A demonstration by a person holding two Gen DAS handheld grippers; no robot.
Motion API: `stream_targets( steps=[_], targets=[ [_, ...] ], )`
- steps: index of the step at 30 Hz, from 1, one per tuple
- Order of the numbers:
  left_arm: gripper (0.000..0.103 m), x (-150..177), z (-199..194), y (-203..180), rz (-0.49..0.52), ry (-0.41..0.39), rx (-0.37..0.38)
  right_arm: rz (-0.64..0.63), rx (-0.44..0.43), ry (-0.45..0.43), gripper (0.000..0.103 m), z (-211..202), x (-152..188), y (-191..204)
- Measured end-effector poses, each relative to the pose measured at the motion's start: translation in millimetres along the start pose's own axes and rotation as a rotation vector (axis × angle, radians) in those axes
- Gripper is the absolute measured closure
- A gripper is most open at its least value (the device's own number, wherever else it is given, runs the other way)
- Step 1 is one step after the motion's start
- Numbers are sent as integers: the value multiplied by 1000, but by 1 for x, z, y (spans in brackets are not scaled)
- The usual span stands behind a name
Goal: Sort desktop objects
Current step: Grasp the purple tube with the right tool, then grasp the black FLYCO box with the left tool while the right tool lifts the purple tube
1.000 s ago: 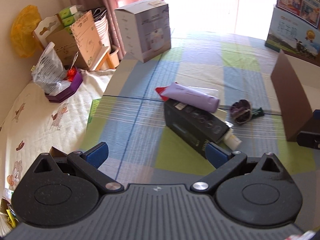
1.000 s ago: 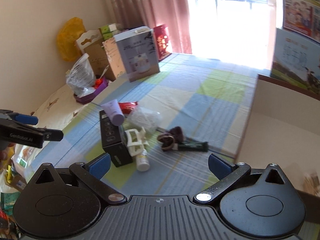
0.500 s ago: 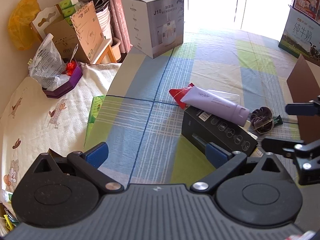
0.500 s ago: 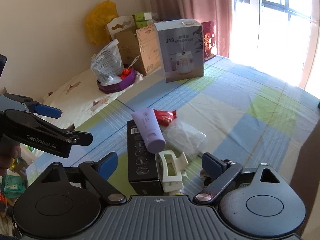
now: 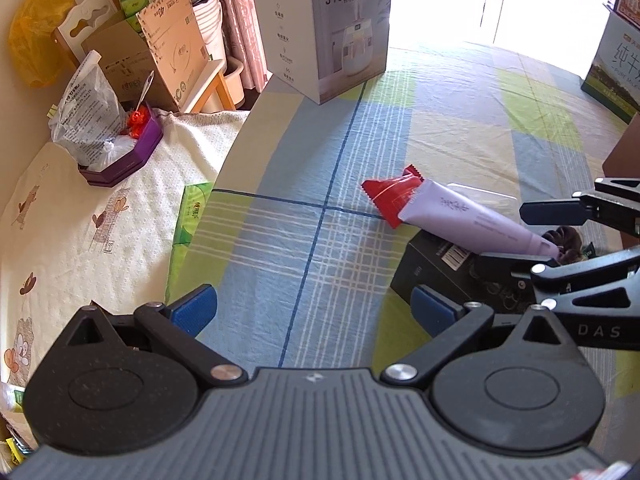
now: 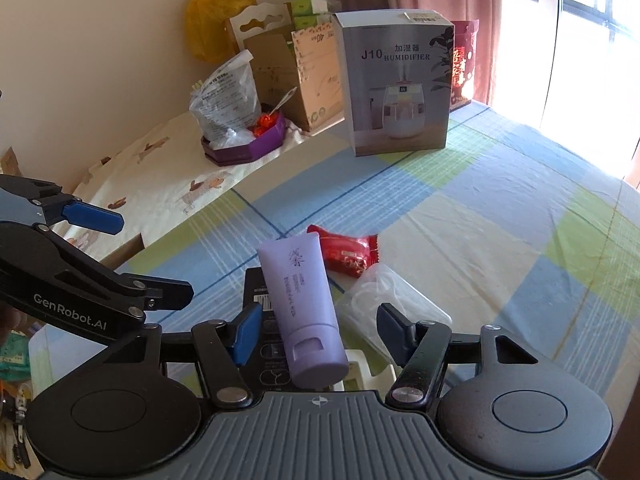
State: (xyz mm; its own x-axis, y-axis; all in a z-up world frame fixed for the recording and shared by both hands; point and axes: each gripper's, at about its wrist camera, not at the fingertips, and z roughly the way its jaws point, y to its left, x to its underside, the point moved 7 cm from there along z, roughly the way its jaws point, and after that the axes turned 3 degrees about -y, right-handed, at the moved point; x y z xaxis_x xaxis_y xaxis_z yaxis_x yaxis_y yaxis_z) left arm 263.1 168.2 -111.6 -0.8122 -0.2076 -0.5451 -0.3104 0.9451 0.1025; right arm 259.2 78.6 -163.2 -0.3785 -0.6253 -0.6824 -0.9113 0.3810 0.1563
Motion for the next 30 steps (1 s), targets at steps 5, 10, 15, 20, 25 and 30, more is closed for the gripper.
stream_targets(
  steps=[5,10,15,20,25,30],
  targets=[
    [1,-4,7,5,-15,8,-2,-9,-25,-2,60,12,-2,3],
    [1,-5,6,6,-23,11,1,-34,-20,-20,72,6,-3,10],
    [1,-6,1,-6,-14,6,24,37,27,-59,73,-17,5,1],
    [1,-5,-4,-27,-9,8,73,137,99,-88,73,-50,20,-18],
    [1,-6,-3,-56,7,25,126,231,190,-104,73,-84,45,-35],
    [1,-6,1,-85,19,40,168,307,261,-106,73,-114,74,-44]
  ],
)
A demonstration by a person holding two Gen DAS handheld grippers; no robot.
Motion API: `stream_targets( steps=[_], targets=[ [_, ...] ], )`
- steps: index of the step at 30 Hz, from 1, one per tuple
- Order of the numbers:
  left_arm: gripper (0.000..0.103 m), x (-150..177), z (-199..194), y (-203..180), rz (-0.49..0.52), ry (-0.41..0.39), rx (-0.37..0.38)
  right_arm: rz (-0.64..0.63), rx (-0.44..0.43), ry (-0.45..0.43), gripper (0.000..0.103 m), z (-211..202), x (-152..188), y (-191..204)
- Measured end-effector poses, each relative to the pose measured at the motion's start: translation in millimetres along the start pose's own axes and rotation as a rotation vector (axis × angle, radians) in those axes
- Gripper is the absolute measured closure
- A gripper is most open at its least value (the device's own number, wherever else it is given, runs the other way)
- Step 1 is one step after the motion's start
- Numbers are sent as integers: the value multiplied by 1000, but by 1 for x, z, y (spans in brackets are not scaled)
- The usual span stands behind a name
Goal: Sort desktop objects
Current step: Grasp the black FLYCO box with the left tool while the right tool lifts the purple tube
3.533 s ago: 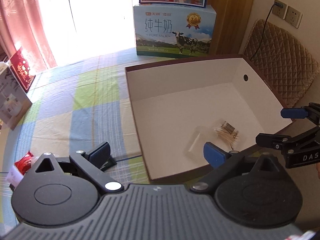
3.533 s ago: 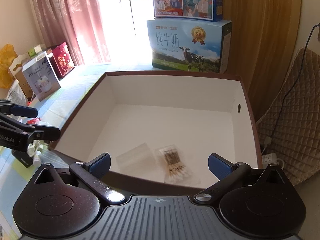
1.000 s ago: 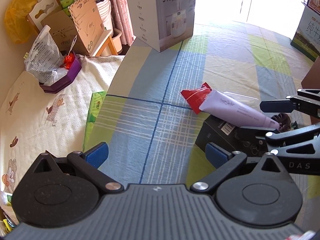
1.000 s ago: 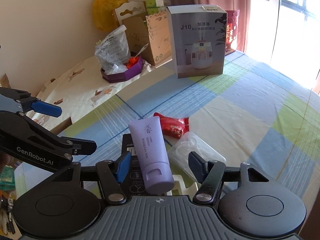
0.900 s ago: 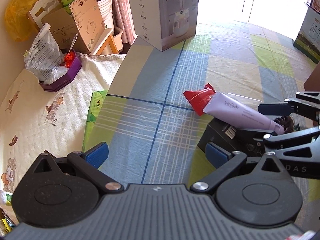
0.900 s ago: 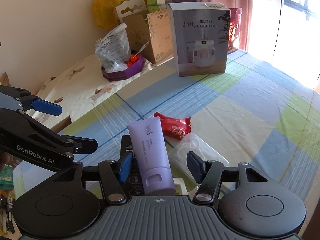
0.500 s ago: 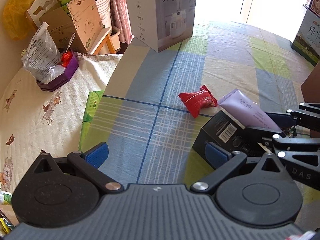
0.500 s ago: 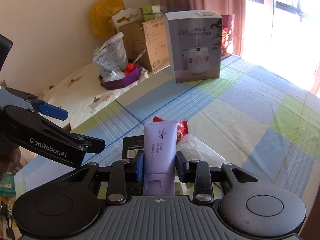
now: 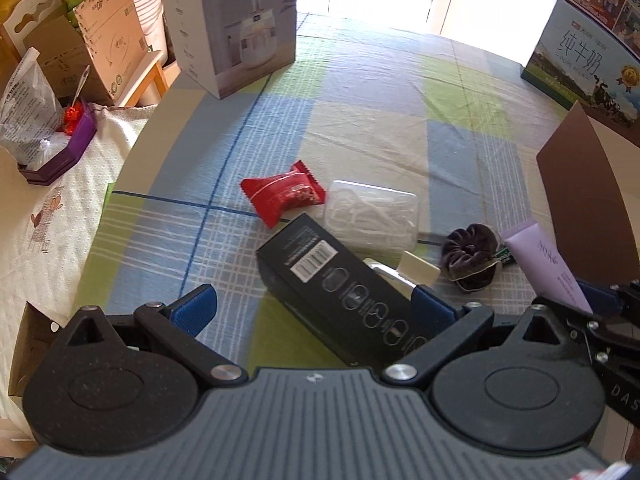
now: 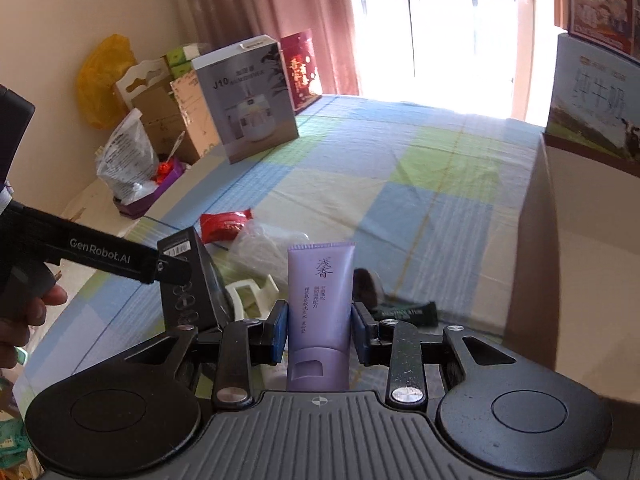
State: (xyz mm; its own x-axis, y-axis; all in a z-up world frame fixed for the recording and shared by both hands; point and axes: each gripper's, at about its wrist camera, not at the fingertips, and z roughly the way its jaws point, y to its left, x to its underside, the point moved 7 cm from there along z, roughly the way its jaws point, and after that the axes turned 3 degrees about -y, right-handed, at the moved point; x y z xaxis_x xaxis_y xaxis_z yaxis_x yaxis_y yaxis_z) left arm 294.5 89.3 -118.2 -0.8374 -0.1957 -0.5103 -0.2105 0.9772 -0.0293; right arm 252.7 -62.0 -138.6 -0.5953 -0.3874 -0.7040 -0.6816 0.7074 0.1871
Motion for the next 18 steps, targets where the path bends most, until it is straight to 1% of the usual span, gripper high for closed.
stream_targets(
  steps=[2,5,8,9,11,13,14,15,16,18],
  targets=[
    [1,1,6,-9,20,7,-8,22,20,14,73,-8,11,-6],
    [1,5,17,-17,33,25,-40,52,26,39,73,-16,29,-12],
    [6,8,24,-18,26,45,-52,81,37,71,73,-21,50,-19],
    [10,8,25,-18,28,47,-51,91,42,83,73,-23,57,-21],
    [27,9,26,-19,38,48,-44,109,58,105,73,-26,70,-29],
    [46,9,25,-18,61,45,-58,123,74,128,73,-28,81,-36],
    [50,10,24,-17,77,39,-62,129,83,135,73,-29,86,-41],
    [58,11,23,-15,97,38,-62,131,94,142,73,-30,90,-45],
    [62,13,22,-13,111,39,-64,131,102,149,73,-31,95,-48],
    [63,17,19,-9,140,37,-64,140,118,161,73,-34,102,-55]
  ],
)
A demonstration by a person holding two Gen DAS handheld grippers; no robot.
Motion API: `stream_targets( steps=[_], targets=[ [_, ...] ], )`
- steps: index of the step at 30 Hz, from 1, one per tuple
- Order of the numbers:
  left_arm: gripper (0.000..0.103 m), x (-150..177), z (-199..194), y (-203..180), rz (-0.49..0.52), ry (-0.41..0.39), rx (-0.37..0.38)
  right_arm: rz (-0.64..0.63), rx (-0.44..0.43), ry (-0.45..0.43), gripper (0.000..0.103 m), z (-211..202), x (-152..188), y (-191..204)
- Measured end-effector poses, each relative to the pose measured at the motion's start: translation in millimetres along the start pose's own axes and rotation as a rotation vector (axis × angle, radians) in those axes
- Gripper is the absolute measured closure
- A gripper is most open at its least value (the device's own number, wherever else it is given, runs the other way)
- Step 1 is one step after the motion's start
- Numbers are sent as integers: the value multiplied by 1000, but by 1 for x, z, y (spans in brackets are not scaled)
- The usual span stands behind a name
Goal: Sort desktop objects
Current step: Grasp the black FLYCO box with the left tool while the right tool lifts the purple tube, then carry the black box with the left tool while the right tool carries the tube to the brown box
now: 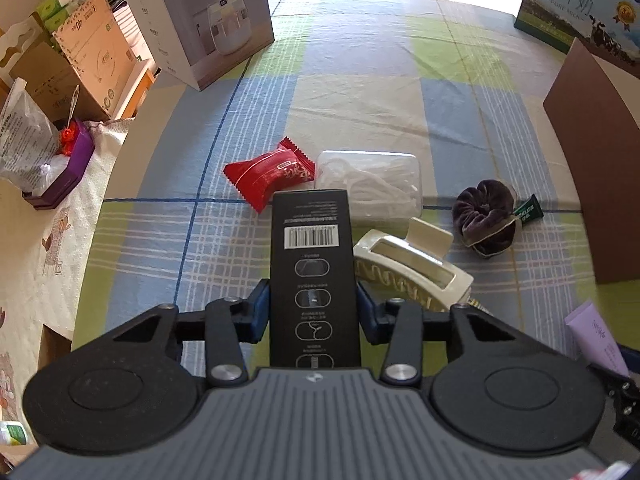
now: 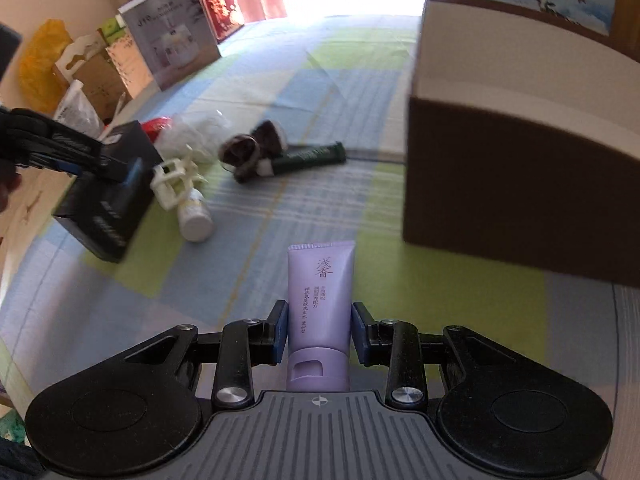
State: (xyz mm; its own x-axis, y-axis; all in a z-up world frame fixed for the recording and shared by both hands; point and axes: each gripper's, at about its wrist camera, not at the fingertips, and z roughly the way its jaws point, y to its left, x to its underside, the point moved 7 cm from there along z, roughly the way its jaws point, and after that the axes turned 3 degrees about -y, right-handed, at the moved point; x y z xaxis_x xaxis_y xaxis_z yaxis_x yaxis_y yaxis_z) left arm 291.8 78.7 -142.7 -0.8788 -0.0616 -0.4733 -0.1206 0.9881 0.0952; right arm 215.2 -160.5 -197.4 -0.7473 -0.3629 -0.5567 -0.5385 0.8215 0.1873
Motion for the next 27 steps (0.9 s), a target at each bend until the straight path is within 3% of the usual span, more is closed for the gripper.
stream_targets(
  steps=[10,20,27],
  targets=[
    [63,46,-25,13,131,37,-18,-19,37,-5,73,-5,21,-18],
    [59,45,-3,7,161,56,-66,-76,58,-23,72,5,15,-11],
    [62,48,-6,4,180,34,-65,-100,74,-17,72,8,14,-8]
  ],
)
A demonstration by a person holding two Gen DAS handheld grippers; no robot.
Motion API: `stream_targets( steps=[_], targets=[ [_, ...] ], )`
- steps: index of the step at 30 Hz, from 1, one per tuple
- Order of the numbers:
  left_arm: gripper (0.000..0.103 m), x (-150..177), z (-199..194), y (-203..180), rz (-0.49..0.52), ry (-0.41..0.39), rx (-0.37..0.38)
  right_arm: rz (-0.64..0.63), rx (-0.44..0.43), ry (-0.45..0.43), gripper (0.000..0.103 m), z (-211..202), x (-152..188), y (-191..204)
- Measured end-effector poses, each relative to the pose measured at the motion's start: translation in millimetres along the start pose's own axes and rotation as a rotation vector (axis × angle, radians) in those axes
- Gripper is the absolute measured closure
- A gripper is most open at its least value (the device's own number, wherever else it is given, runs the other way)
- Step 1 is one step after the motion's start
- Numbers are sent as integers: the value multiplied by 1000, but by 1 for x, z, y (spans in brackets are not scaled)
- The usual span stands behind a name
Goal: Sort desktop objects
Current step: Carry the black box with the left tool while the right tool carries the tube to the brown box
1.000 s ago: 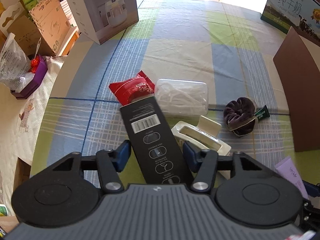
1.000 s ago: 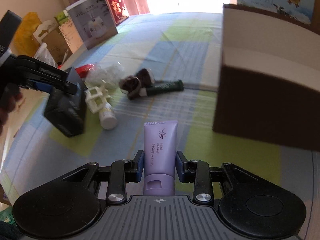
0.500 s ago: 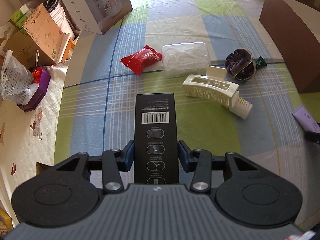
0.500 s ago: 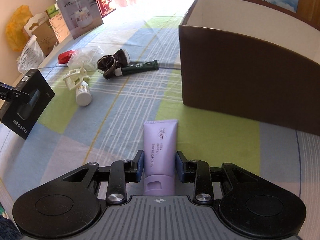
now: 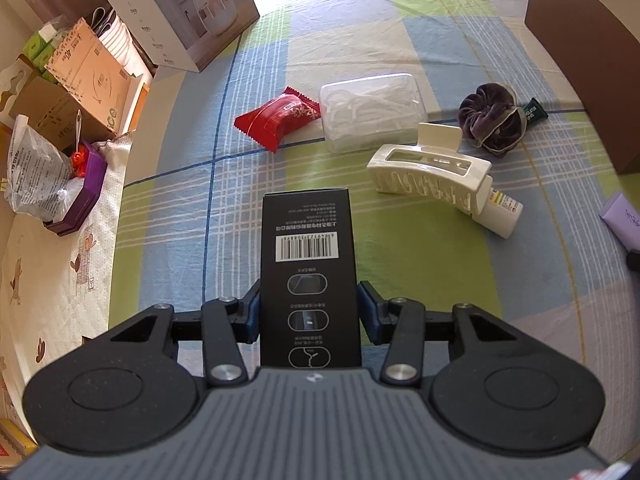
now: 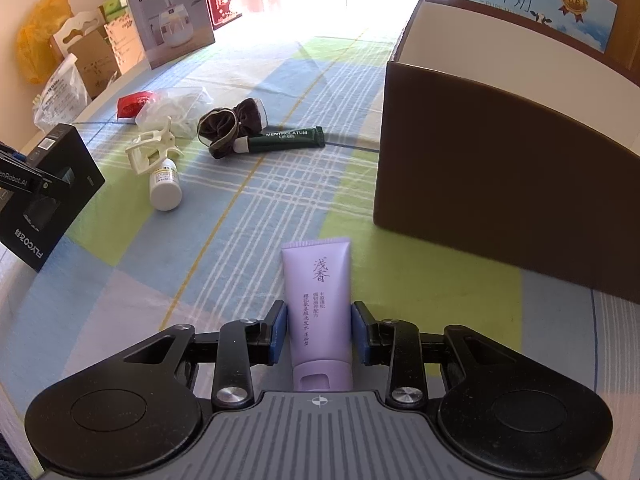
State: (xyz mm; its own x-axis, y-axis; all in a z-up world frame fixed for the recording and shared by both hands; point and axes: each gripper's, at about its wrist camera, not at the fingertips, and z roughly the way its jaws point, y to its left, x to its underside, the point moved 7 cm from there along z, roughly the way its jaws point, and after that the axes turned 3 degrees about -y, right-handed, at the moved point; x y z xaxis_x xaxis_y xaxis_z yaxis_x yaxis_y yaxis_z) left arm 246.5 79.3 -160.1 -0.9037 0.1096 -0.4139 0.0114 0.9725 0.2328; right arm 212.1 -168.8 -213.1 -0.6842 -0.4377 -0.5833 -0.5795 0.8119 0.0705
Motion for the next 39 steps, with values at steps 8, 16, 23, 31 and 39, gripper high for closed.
stream_targets(
  steps=[8,16,23,31,39],
  targets=[
    [64,9,-8,-5,16,-10,4,-30,2,9,72,0,1,3],
    [65,29,-23,-8,-8,-3,33,-29,-6,9,72,-7,9,5],
    [65,27,-55,-14,-39,-54,74,41,-36,12,72,-21,17,-2],
    [65,-4,-99,-50,-15,-162,173,105,-87,-52,72,-55,3,-17],
    [65,-39,-139,-111,46,-268,313,143,-110,-154,72,-108,-13,-38]
  ],
)
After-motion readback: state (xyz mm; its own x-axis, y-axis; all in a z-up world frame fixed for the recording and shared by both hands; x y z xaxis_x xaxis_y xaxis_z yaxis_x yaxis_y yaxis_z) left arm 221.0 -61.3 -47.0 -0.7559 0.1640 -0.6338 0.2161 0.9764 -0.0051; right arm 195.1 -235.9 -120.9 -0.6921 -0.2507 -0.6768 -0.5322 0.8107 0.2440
